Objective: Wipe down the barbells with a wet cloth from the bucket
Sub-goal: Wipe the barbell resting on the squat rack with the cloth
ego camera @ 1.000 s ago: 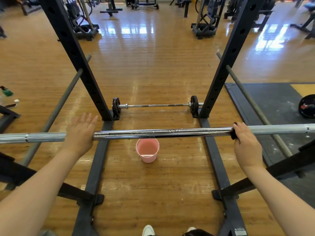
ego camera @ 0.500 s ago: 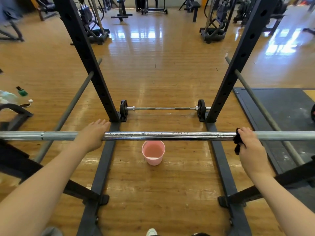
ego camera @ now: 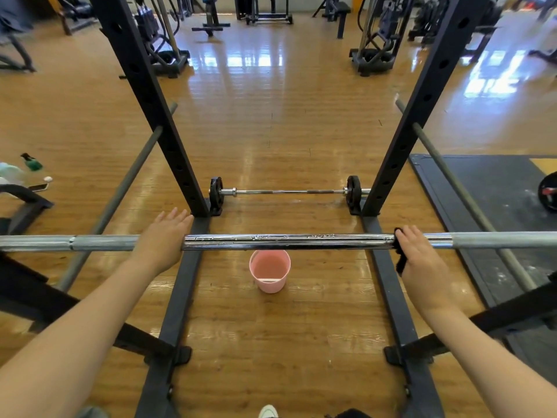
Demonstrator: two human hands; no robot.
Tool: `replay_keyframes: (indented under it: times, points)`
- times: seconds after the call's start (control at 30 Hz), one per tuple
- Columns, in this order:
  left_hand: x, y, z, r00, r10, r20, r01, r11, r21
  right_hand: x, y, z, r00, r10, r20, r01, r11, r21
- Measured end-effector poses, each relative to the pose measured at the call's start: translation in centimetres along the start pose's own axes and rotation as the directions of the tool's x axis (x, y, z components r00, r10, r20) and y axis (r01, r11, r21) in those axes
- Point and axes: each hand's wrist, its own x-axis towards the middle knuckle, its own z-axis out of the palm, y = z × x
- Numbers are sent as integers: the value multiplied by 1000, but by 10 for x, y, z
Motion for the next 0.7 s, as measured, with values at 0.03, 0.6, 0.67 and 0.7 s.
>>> replay_keyframes:
  times: [0.03,0.6,0.67,0.7]
  points:
    - [-1,0,0,1000,3,-5,-3,1000,3,-1,2,-1,999,-34,12,34,999,-18]
    - [12,-12,-5,972,145,182,-119,982,-148,5,8,-13,954,295,-46,-296,955,-10]
    - [10,-11,-2,985,130,111,-111,980,-166,6,-3,-9,959,281,-43,-282,960,2]
    - [7,-10,2,993,117,30,-110,980,-168,5,-10,-5,970,242,-33,-242,970,3]
